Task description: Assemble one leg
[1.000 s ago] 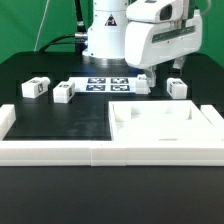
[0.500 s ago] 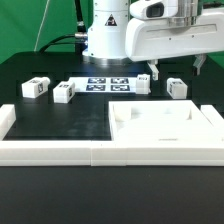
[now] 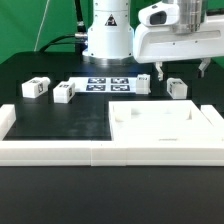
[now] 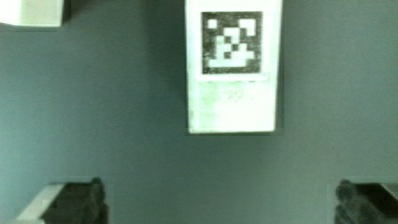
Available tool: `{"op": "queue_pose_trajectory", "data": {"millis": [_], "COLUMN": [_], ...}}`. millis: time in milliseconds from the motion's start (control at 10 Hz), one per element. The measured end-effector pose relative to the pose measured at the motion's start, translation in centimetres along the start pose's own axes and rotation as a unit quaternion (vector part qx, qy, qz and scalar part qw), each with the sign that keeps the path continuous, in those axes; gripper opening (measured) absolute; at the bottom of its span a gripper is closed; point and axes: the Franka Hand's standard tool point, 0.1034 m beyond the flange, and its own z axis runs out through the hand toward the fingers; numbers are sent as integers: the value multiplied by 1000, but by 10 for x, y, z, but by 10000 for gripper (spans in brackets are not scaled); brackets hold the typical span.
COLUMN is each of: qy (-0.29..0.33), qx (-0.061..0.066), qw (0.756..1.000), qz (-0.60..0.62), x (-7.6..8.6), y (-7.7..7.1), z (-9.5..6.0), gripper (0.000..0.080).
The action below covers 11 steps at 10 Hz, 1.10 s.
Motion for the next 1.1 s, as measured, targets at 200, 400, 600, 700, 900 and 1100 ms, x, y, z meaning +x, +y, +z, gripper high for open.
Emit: {"op": "queue_pose_trajectory", "data": {"millis": [200,400,600,700,900,1100], "qy": [-64,-171,-244,-302,-375,-430], "qx": [-11,-15,-20,-22,-21,-21], "qw": [998,985,970,953,927,903], "qz": [-9,-9,-14,-11,-10,-11], "x": [-9,-8,-19,-30,-30,-37], "y": [4,3,-5,-5,-7,-7], "z": [1,0,5,3,7,15], "gripper": [649,649,649,649,649,649]}}
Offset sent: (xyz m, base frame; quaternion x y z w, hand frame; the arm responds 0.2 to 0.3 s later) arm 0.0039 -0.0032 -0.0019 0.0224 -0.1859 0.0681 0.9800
